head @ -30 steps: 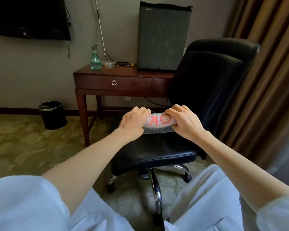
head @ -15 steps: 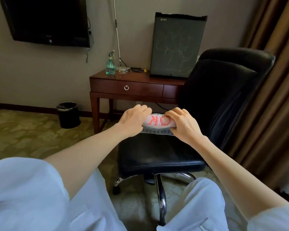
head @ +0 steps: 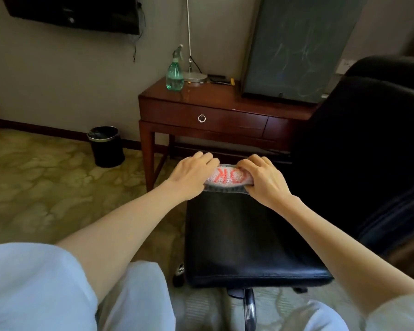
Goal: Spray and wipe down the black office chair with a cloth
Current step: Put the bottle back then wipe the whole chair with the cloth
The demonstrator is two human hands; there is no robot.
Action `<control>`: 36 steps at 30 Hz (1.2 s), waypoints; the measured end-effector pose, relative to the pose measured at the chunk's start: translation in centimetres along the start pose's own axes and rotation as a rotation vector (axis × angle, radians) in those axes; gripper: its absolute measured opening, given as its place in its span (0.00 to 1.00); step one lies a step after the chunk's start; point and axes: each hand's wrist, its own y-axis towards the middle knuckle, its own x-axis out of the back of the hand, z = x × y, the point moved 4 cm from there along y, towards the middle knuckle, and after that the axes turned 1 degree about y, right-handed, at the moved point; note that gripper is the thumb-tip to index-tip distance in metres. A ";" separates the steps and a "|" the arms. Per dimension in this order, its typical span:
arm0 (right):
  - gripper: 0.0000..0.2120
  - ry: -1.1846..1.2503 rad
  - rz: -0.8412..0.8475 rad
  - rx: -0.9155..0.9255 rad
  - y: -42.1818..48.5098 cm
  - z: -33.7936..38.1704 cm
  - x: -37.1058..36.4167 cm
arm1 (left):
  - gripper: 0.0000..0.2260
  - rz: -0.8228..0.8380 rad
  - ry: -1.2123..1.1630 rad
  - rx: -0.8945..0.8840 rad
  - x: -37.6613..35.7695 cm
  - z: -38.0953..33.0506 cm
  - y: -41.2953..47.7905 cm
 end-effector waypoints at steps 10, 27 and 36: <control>0.26 0.076 0.086 0.072 20.3 1.6 5.1 | 0.24 0.080 -0.008 0.062 9.2 14.5 10.9; 0.26 0.097 0.072 0.026 38.4 5.2 20.3 | 0.23 0.075 -0.098 -0.018 25.0 28.0 22.9; 0.26 0.086 0.100 -0.012 40.8 4.3 18.2 | 0.25 0.078 -0.154 -0.055 22.4 30.2 25.3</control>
